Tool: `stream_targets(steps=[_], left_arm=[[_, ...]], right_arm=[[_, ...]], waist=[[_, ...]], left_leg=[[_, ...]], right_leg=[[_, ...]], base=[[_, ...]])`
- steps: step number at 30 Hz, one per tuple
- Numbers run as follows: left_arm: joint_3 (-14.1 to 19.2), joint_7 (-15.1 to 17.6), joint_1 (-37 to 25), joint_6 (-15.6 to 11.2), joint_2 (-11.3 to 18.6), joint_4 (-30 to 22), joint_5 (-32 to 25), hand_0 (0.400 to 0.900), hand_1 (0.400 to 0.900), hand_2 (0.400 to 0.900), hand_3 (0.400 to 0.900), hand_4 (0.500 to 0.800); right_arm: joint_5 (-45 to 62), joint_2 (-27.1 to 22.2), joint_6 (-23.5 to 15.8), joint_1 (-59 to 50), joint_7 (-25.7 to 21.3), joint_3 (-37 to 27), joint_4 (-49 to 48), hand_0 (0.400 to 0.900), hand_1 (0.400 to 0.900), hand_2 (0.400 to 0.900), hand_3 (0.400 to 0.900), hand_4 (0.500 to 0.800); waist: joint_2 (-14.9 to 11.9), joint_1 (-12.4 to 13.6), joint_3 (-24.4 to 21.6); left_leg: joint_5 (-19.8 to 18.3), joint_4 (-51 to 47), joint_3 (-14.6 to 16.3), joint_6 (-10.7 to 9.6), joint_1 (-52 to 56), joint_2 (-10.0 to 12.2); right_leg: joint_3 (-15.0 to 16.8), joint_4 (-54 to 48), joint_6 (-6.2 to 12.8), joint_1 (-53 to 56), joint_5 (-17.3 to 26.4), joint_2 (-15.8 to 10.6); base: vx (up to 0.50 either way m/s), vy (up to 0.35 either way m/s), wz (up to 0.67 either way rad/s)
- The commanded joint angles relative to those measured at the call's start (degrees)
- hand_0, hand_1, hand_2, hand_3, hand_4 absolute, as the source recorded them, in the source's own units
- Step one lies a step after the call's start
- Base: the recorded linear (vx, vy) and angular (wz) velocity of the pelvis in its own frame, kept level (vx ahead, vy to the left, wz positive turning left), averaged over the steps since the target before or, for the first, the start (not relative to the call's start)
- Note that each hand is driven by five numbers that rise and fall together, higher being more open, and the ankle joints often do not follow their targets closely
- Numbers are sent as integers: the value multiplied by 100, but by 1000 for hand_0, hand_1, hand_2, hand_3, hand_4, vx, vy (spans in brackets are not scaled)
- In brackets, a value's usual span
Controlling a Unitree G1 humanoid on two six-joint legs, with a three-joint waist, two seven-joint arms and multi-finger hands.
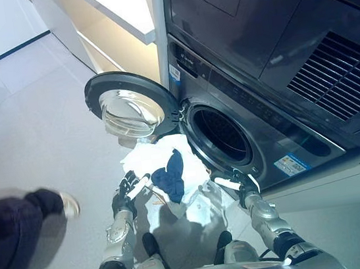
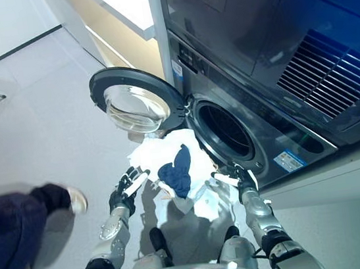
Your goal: Put the clothes in the basket into the washing machine.
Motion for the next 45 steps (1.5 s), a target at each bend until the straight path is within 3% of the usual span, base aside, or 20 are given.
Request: stream_targets(steps=[1, 28, 33, 37, 45], left_arm=[[-182, -83, -313, -388, 25, -566, 220, 900, 900, 900, 900, 800], [-151, -73, -277, -430, 34, -641, 231, 900, 900, 900, 900, 800], [-241, -78, -238, -464, 136, -1128, 254, 900, 900, 900, 900, 800], [-366, -28, -398, -588, 328, -1756, 229, 900, 900, 900, 900, 800], [-665, 381, -1249, -942, 673, -3021, 390, 900, 900, 900, 900, 800]], right_arm=[[-108, -7, -421, -513, 36, 28, -393, 900, 900, 900, 900, 800], [-145, -46, -431, -542, 83, 77, -454, 900, 900, 900, 900, 800], [-392, -255, -399, -744, 23, 233, -767, 900, 900, 900, 900, 800], [-673, -512, -416, -1258, -48, 484, -1057, 900, 900, 900, 900, 800], [-1246, -1154, -480, -3047, -357, 1000, -772, 900, 900, 900, 900, 800]], waist=[[-104, -44, -111], [-143, -45, -71], [-157, 50, 174], [-208, 194, 629], [-228, 676, 1411]], left_leg=[[-956, 610, 55, -100, 365, -5], [-939, 634, 38, -96, 299, -20], [-939, 766, -56, -95, 17, 33], [-982, 1233, -269, -107, -664, 99], [-817, 1486, -557, -176, -1996, 233]], right_leg=[[114, -299, 367, -574, 871, -235], [131, -306, 347, -642, 888, -237], [126, -97, 347, -941, 819, -247], [112, 266, 321, -1593, 772, -326], [-159, 662, 310, -2952, 824, -500]], base=[[0, 0, 0], [1, 0, 1], [-24, -15, 8], [-141, -38, 15], [-145, -59, 20]])
